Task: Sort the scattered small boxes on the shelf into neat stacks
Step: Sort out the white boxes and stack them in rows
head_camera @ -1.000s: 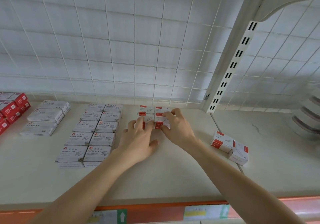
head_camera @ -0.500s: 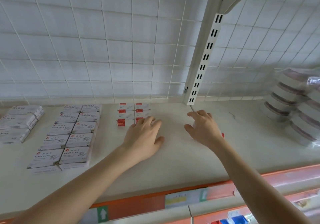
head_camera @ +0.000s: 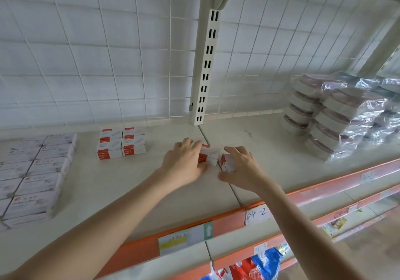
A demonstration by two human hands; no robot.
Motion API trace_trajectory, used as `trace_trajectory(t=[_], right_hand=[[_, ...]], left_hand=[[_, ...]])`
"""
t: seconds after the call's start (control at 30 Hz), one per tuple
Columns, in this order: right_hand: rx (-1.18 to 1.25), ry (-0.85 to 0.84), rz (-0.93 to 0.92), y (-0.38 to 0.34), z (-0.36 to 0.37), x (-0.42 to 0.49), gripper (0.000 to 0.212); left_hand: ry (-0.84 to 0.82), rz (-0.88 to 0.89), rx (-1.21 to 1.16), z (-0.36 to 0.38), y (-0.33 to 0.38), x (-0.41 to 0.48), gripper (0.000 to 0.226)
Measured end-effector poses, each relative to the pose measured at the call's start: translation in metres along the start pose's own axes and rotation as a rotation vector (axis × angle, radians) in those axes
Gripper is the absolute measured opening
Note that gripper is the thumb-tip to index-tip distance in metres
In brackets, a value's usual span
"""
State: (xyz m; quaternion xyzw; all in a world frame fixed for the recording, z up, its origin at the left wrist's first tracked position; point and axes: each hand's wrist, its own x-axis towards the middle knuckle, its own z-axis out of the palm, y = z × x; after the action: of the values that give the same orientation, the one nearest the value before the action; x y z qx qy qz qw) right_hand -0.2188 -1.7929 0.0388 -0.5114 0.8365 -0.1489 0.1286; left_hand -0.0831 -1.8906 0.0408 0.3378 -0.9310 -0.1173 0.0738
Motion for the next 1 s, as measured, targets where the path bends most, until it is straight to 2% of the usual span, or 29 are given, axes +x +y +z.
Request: trace_trajectory(t=[0.17, 0.33, 0.43, 0.6, 0.7, 0.83, 1.0], right_hand=[[-0.045, 0.020, 0.035, 0.010, -0.004, -0.005, 0.078], [0.017, 0.102, -0.007, 0.019, -0.009, -0.006, 0.055], [0.075, 0.151, -0.044, 0.023, -0.008, -0.004, 0.054], [0.239, 0.228, -0.173, 0.014, -0.002, -0.001, 0.055], [0.341, 0.272, -0.308, -0.003, 0.004, -0.001, 0.051], [0.437, 0.205, -0.472, -0.018, 0.008, 0.001, 0.053], [0.399, 0.056, -0.629, -0.026, 0.017, 0.002, 0.055]], left_hand=[[-0.045, 0.053, 0.009, 0.008, 0.012, 0.015, 0.056], [0.018, -0.054, 0.038, 0.013, 0.012, 0.015, 0.040], [0.049, -0.129, 0.058, 0.010, 0.005, 0.006, 0.038], [0.221, -0.183, 0.028, 0.004, 0.001, -0.019, 0.049], [0.282, -0.155, -0.106, 0.000, 0.009, -0.032, 0.061], [0.243, -0.074, -0.265, -0.012, 0.003, -0.042, 0.074], [0.187, -0.074, -0.260, -0.011, -0.009, -0.055, 0.044]])
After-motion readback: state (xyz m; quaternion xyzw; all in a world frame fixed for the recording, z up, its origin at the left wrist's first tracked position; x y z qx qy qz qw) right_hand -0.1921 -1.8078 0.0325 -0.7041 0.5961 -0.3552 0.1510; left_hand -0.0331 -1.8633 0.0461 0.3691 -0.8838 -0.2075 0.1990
